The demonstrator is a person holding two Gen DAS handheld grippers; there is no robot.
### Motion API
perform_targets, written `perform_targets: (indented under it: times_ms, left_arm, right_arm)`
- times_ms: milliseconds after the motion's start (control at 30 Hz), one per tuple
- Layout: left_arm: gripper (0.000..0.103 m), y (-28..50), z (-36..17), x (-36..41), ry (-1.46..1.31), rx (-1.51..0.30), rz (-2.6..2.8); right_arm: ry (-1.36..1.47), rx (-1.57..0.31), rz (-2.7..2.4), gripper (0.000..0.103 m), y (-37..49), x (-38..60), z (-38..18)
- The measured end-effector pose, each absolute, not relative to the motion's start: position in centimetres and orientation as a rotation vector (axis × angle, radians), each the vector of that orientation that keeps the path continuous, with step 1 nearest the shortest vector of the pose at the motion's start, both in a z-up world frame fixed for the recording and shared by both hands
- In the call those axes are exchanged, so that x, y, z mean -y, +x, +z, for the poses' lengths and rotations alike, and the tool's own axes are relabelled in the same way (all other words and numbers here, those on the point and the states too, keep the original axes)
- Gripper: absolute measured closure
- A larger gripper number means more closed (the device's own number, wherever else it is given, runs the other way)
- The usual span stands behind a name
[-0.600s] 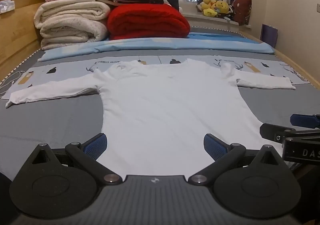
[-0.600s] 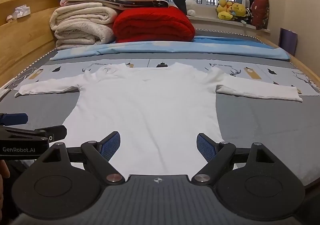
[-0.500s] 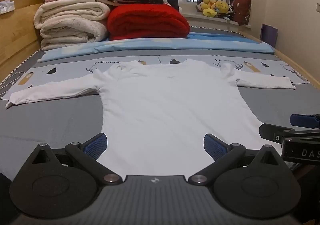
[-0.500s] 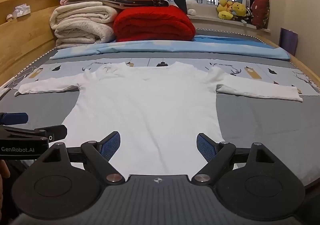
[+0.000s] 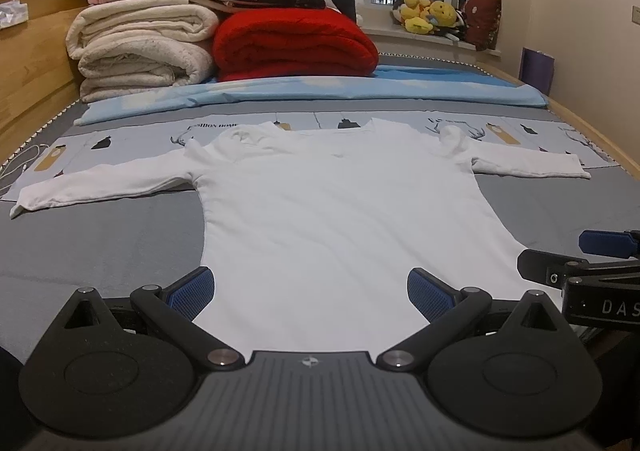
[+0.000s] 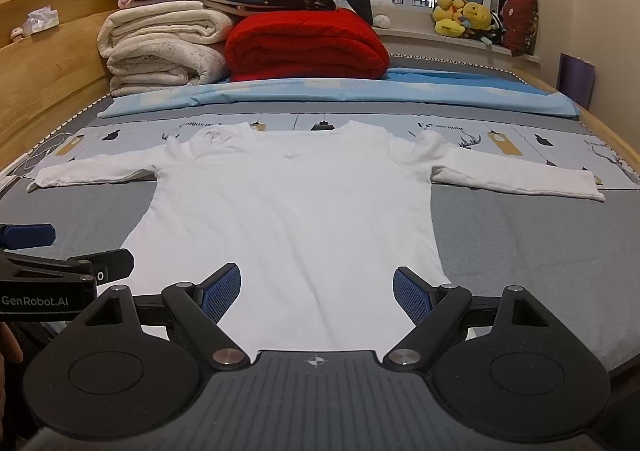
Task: Fold small clothes
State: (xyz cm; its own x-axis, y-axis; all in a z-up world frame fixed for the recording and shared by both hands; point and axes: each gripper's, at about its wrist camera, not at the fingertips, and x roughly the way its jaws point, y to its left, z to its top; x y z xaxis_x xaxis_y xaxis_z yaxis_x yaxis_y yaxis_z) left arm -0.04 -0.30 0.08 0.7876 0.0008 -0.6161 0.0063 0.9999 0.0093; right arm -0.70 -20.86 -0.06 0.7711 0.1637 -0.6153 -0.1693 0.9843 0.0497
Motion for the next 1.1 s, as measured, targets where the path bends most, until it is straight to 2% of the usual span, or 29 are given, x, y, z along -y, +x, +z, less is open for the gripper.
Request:
perform_targets:
  times_ms: [1100]
  left_arm:
    - [0.000,0.35,-0.21,-0.19,0.002,-0.685,0.024]
  right_arm:
    - [-0.007,-0.679,0.162,0.019,-0.60,20.92,-0.67]
